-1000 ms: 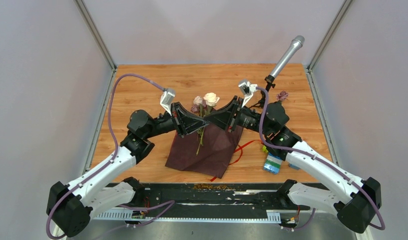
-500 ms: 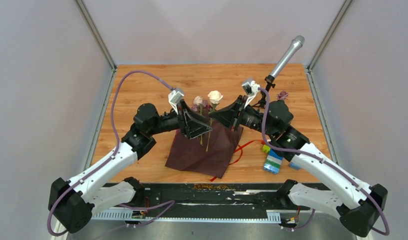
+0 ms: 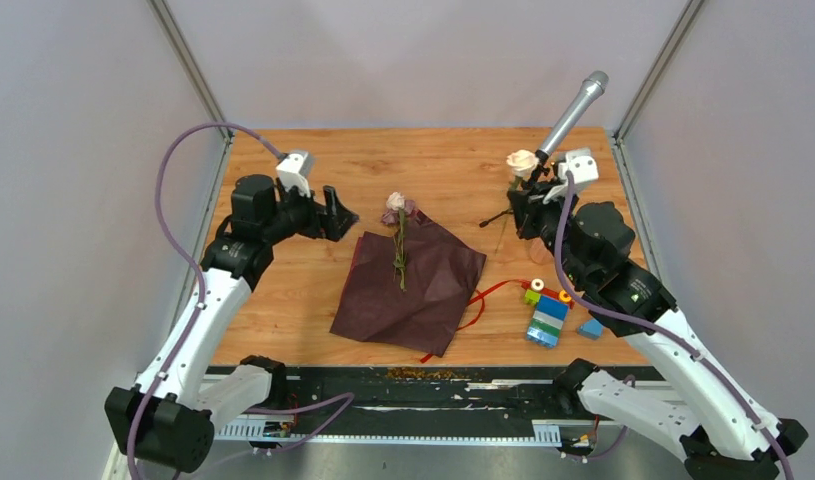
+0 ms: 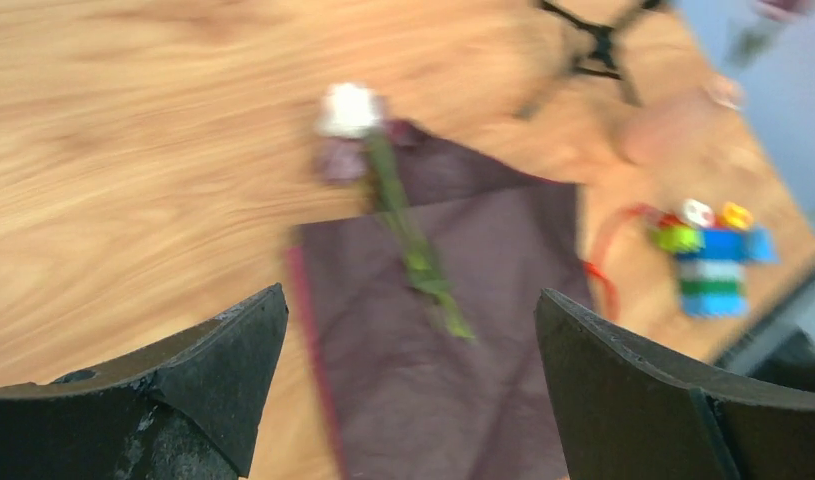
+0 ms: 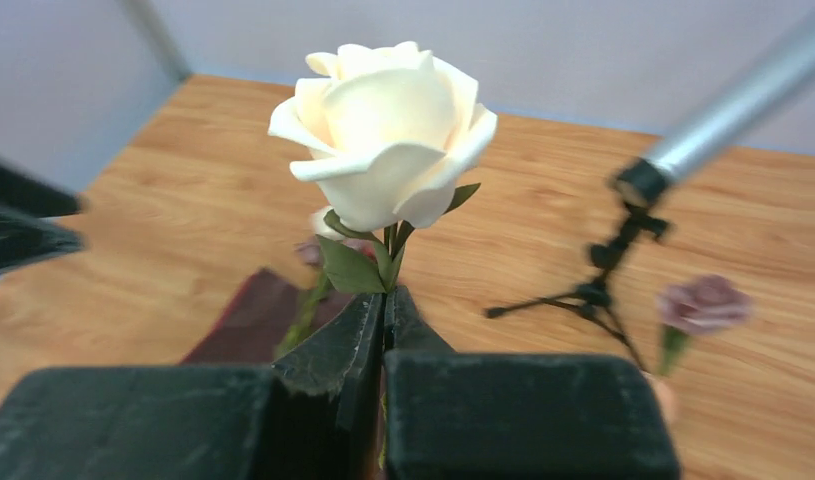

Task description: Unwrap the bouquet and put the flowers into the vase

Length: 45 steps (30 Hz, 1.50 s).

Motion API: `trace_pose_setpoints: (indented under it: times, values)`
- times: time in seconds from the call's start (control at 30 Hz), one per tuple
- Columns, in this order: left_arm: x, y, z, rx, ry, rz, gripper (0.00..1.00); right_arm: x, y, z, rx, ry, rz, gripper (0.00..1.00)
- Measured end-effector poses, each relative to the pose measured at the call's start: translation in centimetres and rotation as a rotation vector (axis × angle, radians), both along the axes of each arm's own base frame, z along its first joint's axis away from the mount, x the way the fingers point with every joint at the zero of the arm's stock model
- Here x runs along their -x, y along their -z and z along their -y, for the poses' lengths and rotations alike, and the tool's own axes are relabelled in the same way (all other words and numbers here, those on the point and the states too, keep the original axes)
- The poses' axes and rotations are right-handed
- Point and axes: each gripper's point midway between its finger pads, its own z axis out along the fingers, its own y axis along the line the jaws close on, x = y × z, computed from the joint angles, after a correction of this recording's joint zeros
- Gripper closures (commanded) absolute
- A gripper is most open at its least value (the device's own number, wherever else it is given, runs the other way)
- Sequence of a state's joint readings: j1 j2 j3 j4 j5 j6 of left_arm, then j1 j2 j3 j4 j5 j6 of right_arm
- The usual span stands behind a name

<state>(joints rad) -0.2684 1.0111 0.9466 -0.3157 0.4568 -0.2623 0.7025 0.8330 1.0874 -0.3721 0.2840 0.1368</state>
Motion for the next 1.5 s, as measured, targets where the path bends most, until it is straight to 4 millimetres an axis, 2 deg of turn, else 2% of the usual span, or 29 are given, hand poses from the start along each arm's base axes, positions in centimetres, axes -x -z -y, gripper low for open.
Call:
trace_pose_setpoints:
  times: [0.1,0.17,0.3,0.37,0.6,0.87,1.0,1.2,1.5]
  values:
    - [-2.1,1.1,-4.7,-0.097,-0.21,-0.011,0.0,-1.8,0.6,4.3,0.052,0.176,0.0,1.0]
    - [-2.7,1.9,-6.9,-0.166,-0.308,-0.016,0.0,-2.7,1.0,7.0,0.066,0.274,-0.001,1.0]
    - [-2.8,2.8,-9.9,-0.277,-0.436,-0.012,0.0,-3.6,3.2,11.8,0.081,0.436,0.0,1.0]
    - [-2.5,3.0,-10.6,-0.303,-0.462,-0.007,0.0,-3.8,4.1,12.7,0.087,0.467,0.002,1.0]
    - [-2.2,3.2,-12.0,-0.352,-0.512,0.002,0.0,-5.0,5.5,13.7,0.119,0.503,0.043,1.0]
    - [-2.1,3.5,-12.1,-0.362,-0.515,-0.002,0.0,-5.9,3.1,15.8,0.117,0.578,0.15,1.0]
    - [-2.1,3.5,-12.1,-0.362,-0.515,-0.002,0.0,-6.6,2.8,16.4,0.116,0.6,0.176,1.0]
    - [-2.1,3.6,-12.1,-0.363,-0.515,-0.003,0.0,-7.9,4.5,17.0,0.127,0.614,0.161,1.0]
    - [-2.1,3.7,-12.1,-0.364,-0.514,-0.006,0.0,-9.0,5.9,17.2,0.116,0.609,0.151,1.0]
